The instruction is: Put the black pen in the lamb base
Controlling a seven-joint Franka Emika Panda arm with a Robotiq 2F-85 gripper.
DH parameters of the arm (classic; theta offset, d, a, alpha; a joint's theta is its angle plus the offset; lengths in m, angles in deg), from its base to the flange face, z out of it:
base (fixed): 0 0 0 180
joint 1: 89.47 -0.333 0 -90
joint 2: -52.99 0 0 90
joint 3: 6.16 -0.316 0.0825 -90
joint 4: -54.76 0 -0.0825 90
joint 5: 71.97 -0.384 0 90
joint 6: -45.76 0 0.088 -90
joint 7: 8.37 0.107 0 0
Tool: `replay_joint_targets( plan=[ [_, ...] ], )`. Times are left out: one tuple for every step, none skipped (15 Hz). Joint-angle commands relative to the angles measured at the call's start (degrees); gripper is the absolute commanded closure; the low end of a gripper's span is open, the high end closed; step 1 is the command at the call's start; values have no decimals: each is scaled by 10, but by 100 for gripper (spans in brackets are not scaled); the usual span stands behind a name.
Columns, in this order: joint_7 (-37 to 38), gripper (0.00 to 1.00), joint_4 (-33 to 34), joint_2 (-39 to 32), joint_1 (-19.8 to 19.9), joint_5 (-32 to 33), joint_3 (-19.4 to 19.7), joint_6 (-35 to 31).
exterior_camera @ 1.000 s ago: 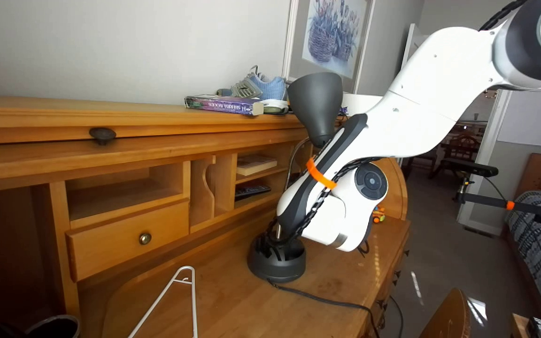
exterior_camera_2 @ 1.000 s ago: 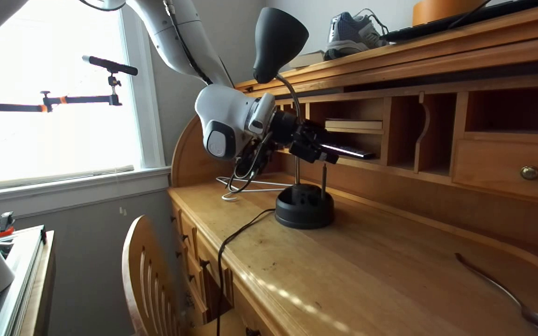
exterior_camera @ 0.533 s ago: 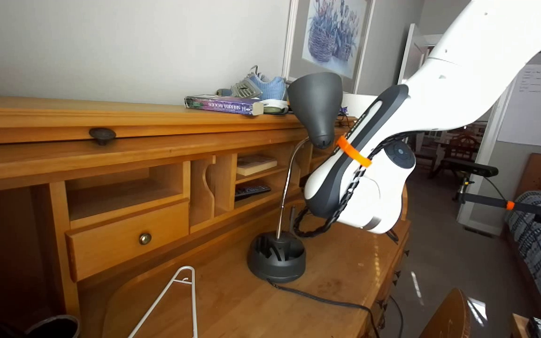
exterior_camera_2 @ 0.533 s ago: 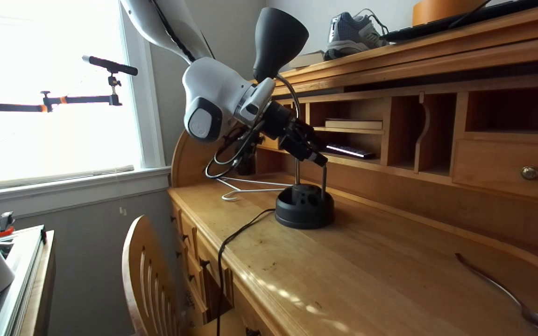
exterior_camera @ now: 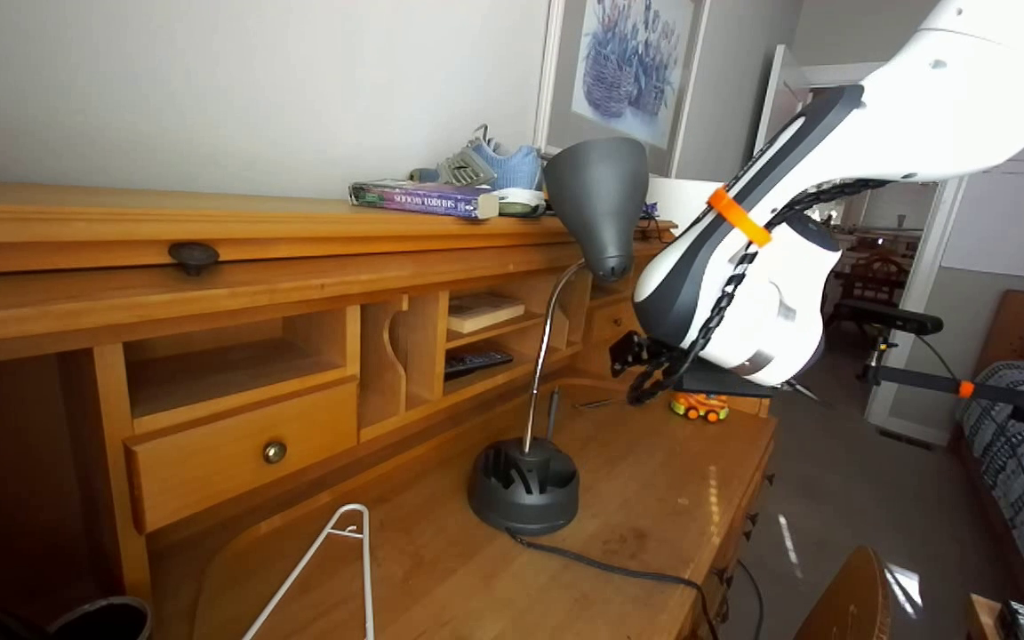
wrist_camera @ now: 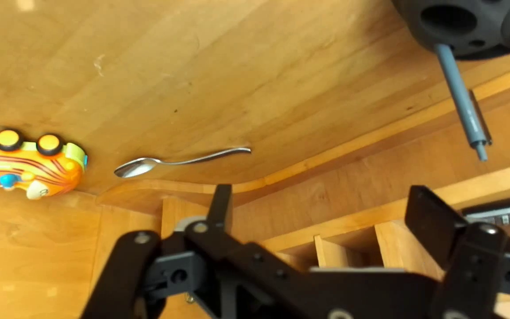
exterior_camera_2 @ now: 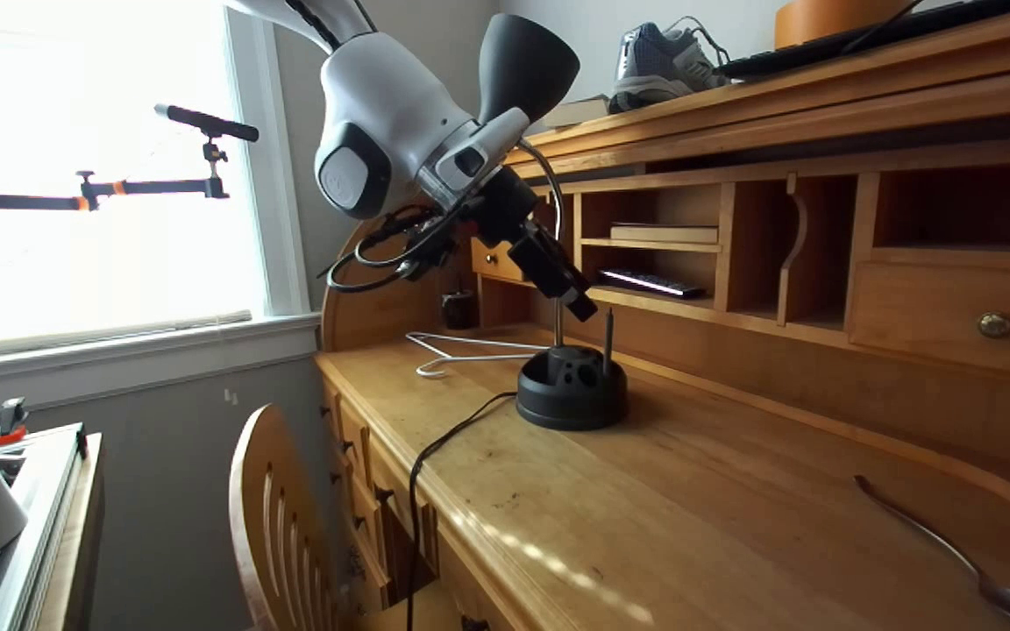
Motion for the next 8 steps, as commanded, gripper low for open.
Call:
replay_joint_targets(
  plan=[
    [-123, 0, -43, 48, -23, -34, 53, 99],
    [-147, 0, -52, 51, -29, -28, 71, 122],
    [-164, 0, -61, 54, -36, -14, 91, 145],
    [-175, 0, -70, 56, -45, 5, 112, 168],
    [-180, 0, -77, 57, -54, 28, 134, 192],
    [-179, 0, -85, 59, -65, 59, 158, 214],
    [-176, 0, -89, 62, -75, 97, 181, 236],
    [-167, 0, -92, 69, -86, 137, 203, 253]
  ],
)
